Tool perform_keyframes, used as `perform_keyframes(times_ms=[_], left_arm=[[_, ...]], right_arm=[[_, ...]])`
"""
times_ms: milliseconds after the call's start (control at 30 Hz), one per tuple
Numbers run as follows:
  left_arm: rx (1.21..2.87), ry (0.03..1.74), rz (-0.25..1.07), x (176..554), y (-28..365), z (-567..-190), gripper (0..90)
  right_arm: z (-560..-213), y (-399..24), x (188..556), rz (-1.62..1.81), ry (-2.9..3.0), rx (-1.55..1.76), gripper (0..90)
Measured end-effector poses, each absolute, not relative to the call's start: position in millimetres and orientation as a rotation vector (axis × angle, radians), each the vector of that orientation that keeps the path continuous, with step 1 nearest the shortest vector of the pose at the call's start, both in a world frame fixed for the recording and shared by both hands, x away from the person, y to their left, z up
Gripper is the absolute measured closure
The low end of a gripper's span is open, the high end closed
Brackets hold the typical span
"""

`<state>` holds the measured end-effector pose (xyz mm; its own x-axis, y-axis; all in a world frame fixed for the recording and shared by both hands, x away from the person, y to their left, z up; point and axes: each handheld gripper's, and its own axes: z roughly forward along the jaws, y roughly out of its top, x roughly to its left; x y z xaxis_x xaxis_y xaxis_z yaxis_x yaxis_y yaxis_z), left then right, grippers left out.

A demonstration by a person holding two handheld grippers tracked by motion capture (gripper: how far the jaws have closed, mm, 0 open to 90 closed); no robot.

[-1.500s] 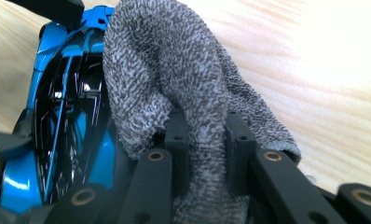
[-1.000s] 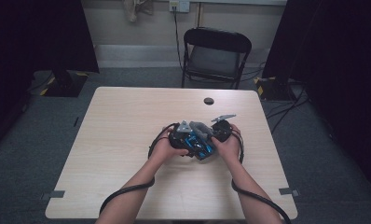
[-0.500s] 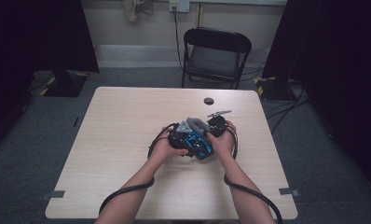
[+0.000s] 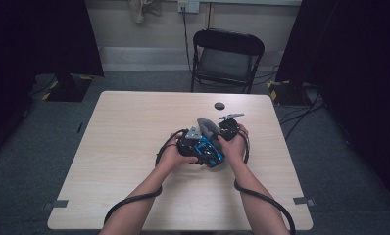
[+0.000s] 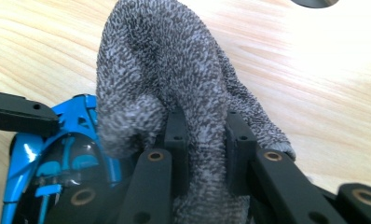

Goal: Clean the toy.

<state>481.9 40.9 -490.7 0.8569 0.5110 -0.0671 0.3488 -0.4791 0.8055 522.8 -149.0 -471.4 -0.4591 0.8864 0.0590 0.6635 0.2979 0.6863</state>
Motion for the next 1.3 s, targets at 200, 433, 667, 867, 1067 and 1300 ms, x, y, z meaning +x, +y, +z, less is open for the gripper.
perform_keyframes(times_ms=[200,433,667,867,1067,1300], left_arm=[[2.118,0.623,0.226,482,41,-491,8.3],[2.121,0.624,0.224,482,41,-491,8.2],[2.121,0.624,0.226,482,41,-491,8.2],[2.128,0.627,0.223,482,40,-490,8.2],[2.135,0.626,0.222,483,40,-489,8.2],[2.141,0.626,0.222,483,40,-489,8.2]], right_arm=[[-469,-162,520,0.953,2.222,1.408,75.3],[-465,-181,510,0.96,2.213,1.407,75.3],[-462,-197,495,0.97,2.215,1.409,75.3],[-455,-208,483,0.98,2.22,1.396,75.4],[-455,-216,471,0.989,2.216,1.398,75.4],[-458,-223,459,0.981,2.228,1.398,75.4]])
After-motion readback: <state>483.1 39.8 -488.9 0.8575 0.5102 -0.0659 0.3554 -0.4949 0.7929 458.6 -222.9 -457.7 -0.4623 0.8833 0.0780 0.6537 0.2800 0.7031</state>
